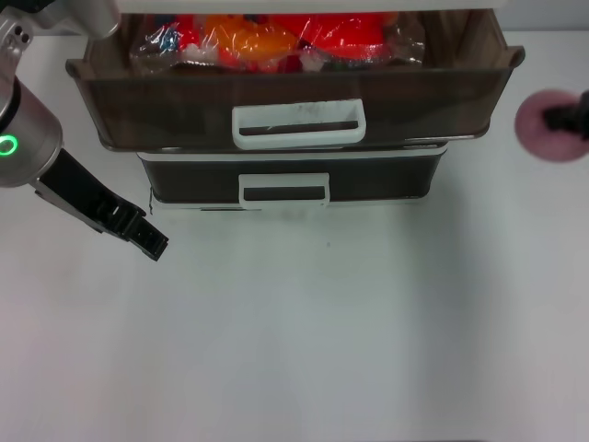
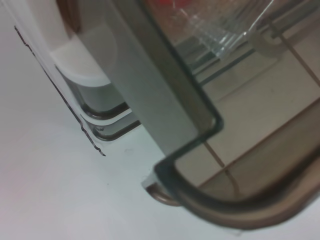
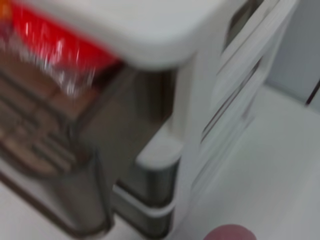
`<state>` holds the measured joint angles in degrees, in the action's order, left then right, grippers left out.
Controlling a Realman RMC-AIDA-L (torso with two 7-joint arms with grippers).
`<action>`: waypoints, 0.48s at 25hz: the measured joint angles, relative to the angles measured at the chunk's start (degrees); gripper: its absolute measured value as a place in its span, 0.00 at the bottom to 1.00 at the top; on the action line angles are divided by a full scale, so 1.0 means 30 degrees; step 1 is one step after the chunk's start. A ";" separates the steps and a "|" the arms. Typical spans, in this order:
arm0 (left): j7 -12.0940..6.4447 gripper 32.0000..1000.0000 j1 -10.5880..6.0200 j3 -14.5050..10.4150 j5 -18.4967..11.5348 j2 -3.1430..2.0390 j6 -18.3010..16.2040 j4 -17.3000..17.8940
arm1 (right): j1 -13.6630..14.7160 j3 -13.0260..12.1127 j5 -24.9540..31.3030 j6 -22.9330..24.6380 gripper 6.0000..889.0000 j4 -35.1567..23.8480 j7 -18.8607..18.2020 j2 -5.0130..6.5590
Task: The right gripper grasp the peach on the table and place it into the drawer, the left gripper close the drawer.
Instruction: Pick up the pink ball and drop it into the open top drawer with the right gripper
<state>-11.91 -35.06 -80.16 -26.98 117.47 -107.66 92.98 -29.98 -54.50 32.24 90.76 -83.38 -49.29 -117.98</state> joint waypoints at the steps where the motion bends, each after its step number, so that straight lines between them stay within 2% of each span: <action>1: -0.0009 0.79 0.0000 0.0000 -0.0001 -0.0001 0.0001 0.0000 | 0.0006 0.0439 0.0248 0.0317 0.03 -0.0719 -0.0021 -0.0003; 4: -0.0031 0.79 -0.0010 0.0002 -0.0001 -0.0008 0.0002 0.0000 | 0.0034 0.1390 0.1725 0.1362 0.03 -0.2880 -0.0045 0.0006; 7: -0.0036 0.79 -0.0031 0.0002 -0.0001 -0.0011 0.0000 0.0000 | 0.0038 0.2190 0.3959 0.2400 0.03 -0.5096 0.0041 0.0063; 10: -0.0041 0.79 -0.0053 0.0001 0.0000 -0.0016 -0.0001 0.0000 | -0.0030 0.2675 0.6552 0.3182 0.04 -0.7054 0.0299 0.0135; 12: -0.0042 0.79 -0.0084 0.0004 -0.0001 -0.0017 0.0000 0.0001 | -0.0096 0.2712 0.8135 0.3437 0.03 -0.7955 0.0587 0.0182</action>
<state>-12.04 -35.31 -80.15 -26.98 117.42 -107.66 92.99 -30.27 -46.36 56.64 101.07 -107.24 -47.53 -117.44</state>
